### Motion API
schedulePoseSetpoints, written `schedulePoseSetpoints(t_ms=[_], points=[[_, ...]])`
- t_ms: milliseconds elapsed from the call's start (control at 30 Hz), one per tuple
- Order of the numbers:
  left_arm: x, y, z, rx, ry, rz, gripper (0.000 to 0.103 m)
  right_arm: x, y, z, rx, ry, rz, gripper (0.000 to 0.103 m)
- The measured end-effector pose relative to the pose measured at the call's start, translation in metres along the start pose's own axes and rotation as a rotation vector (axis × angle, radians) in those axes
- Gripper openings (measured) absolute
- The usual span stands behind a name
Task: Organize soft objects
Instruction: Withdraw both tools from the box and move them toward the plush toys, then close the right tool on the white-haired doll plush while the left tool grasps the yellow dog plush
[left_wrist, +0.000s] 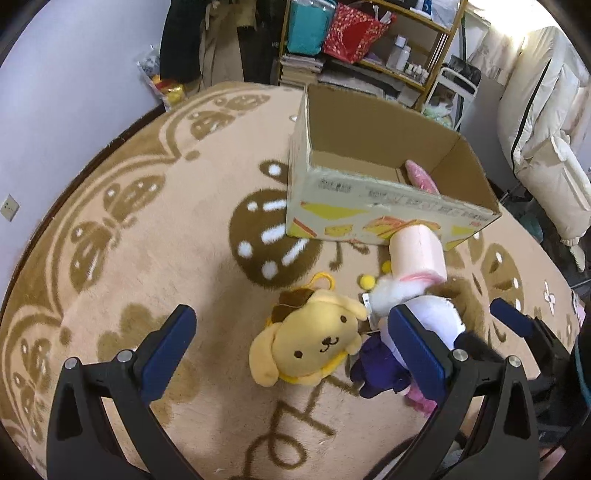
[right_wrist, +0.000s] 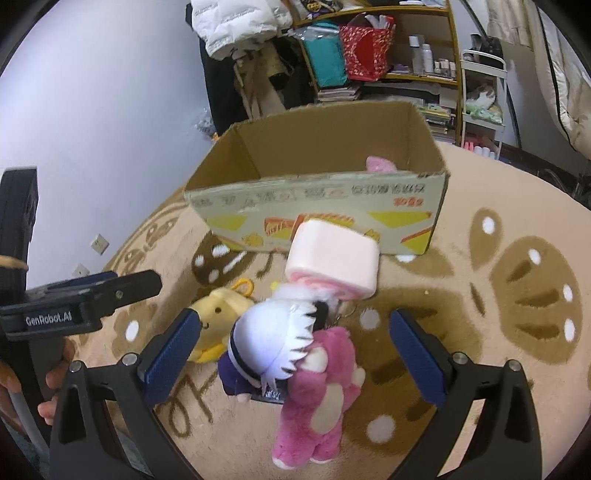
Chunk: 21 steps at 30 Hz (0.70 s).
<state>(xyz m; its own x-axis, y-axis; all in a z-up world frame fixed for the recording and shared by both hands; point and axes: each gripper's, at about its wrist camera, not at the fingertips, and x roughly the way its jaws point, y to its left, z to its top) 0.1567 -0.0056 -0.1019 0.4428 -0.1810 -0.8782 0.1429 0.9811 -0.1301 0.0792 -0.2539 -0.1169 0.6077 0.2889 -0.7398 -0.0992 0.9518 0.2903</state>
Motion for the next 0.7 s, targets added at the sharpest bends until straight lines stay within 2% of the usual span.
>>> schedulePoseSetpoints(t_ms=[233, 433, 700], points=[[0.018, -0.001, -0.003, 0.009, 0.053, 0.009, 0.102, 0.011, 0.01, -0.011, -0.071, 0.011, -0.01, 0.102], [0.038, 0.004, -0.006, -0.007, 0.139, 0.024, 0.102, 0.015, 0.007, -0.016, -0.1, 0.009, -0.008, 0.082], [0.059, -0.003, -0.009, 0.016, 0.199, 0.023, 0.102, 0.007, 0.004, -0.017, -0.117, -0.026, -0.013, 0.078]])
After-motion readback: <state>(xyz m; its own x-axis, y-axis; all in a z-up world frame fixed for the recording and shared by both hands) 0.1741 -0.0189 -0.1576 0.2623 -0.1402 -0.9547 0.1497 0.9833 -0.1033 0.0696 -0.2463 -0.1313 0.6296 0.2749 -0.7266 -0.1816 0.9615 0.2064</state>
